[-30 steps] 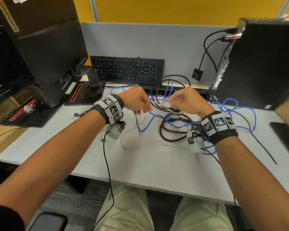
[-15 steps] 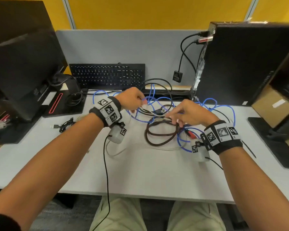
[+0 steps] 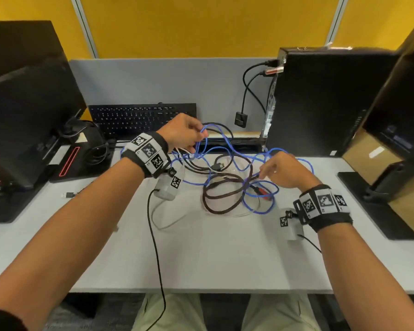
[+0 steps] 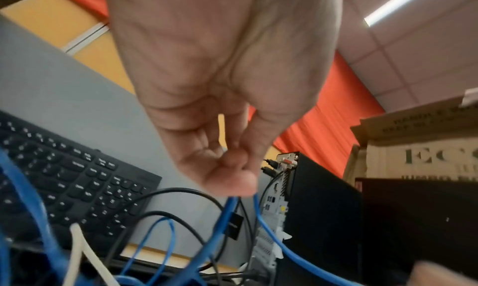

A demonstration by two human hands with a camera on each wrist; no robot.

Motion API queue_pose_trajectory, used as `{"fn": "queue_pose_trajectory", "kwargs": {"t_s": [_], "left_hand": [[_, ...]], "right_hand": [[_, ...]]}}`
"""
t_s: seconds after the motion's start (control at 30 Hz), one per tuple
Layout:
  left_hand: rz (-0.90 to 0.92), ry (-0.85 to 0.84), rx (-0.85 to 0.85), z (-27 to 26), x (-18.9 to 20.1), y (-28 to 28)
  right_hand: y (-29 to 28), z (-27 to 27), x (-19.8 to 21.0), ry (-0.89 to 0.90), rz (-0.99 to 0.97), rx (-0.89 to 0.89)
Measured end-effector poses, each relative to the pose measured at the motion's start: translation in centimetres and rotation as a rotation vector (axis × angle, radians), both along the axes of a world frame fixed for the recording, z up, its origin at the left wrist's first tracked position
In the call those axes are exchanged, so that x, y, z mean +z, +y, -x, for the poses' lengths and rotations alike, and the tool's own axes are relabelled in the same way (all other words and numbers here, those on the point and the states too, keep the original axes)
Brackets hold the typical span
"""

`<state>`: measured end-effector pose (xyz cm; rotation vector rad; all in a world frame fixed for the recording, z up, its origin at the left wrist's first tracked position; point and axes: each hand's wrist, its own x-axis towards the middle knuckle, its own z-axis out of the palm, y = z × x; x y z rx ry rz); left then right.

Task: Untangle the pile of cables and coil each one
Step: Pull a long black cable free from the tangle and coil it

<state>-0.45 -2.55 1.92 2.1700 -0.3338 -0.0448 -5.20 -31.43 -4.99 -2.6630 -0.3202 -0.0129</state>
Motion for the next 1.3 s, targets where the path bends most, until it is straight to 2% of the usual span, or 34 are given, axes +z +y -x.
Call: {"fn": "queue_pose_trajectory", "kwargs": {"t_s": [0.07,0.13,0.2,0.3,0.37,0.43,0.57,0.73,0.8,0.87,1.03,1.13,1.2,1.3], "left_hand": [[-0.234,0.068,-0.056,0.0,-0.3,0.8],[-0.415,0.129,-0.097,-0.1,-1.2,1.9],[-0.511,0.187,-0.099,0.1,-2.7,2.5],[-0.639,0.235,-0.119,0.9,-5.0,2.7],[-0.642,0.255,-0.114,1.4,-6.4,2.6],[-0.622,0.293,-0.107,1.6,-7.6,2.3],[-0.572,0.336,-0.103,2.4,-9.1,1.3],[-0.525,0.307,-0.087,2.4,-9.6,0.9],[-0.515,0.299,-0.099,2.5,-9.7,1.1],[-0.507,0.274,-0.113,2.3,-9.9,1.3],[-0.345,0.271,-0.143,1.6,-8.4,2.1],[-0.209,0.13,-0.105,0.6,-6.0,3.0],[-0.118,-0.013,-0.031,-0.3,-4.1,3.4],[0.086,-0.185,0.112,-1.6,-1.2,3.7]], "right_hand": [[-0.4,-1.1,1.0,-0.113,-0.004,-0.199],[0.2,-2.4,2.6,-0.215,-0.099,-0.266],[2.1,-3.8,4.0,-0.23,-0.127,-0.136],[6.3,-5.8,5.0,-0.08,0.046,0.166],[9.0,-7.3,4.6,0.028,0.198,0.26],[10.7,-8.5,3.6,0.099,0.289,0.267],[12.8,-9.4,1.0,0.141,0.489,0.278],[13.4,-10.2,0.5,0.103,0.585,0.281],[13.1,-10.1,1.0,0.044,0.549,0.272],[12.5,-10.1,2.1,-0.064,0.377,0.255],[11.0,-10.7,7.2,-0.355,-0.377,0.01],[10.3,-10.5,9.6,-0.417,-0.762,-0.099],[10.0,-9.9,11.1,-0.446,-1.027,-0.087],[10.0,-8.8,13.5,-0.477,-1.377,0.042]]}}
